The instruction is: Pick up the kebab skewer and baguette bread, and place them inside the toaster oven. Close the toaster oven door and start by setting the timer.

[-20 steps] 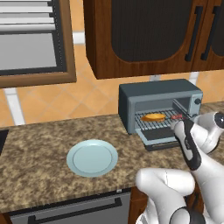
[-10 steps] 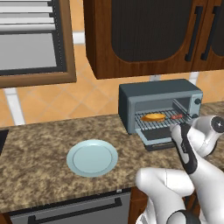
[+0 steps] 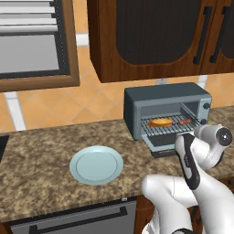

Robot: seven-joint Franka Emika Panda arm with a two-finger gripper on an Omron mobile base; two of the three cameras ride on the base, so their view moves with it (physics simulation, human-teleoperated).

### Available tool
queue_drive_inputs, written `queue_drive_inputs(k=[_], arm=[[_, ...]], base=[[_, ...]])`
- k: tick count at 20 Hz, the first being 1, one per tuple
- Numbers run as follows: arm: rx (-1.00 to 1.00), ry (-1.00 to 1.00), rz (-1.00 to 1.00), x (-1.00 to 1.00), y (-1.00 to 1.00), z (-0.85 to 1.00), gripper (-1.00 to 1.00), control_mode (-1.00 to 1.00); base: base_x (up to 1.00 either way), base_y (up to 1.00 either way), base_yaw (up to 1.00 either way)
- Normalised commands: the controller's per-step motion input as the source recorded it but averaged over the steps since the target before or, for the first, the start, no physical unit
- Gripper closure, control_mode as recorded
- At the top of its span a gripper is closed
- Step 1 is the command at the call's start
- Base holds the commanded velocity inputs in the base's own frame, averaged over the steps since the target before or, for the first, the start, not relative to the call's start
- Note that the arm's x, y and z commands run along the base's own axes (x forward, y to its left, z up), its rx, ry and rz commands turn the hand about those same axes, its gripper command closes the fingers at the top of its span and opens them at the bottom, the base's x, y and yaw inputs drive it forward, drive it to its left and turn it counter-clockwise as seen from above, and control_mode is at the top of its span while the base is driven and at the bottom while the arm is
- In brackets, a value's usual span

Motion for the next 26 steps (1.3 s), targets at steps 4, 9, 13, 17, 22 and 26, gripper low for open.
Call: queue_drive_inputs(k=[4, 9, 13, 17, 22, 26], arm=[[-0.05, -0.02, 0.0, 0.08, 0.02, 0.0, -1.0, -1.0], [0.0, 0.0, 0.0, 0.16, 0.0, 0.0, -1.0, -1.0], [0.0, 0.0, 0.0, 0.18, 0.0, -0.01, -1.0, -1.0], [0.06, 0.0, 0.0, 0.16, 0.0, -0.23, -1.0, -1.0], [0.09, 0.0, 0.04, 0.0, 0.02, -0.35, -1.0, -1.0], [0.09, -0.01, 0.04, 0.04, 0.06, -0.25, -1.0, -1.0]], base=[[0.0, 0.0, 0.0], [0.0, 0.0, 0.0], [0.0, 0.0, 0.0], [0.0, 0.0, 0.0], [0.0, 0.0, 0.0], [0.0, 0.0, 0.0]])
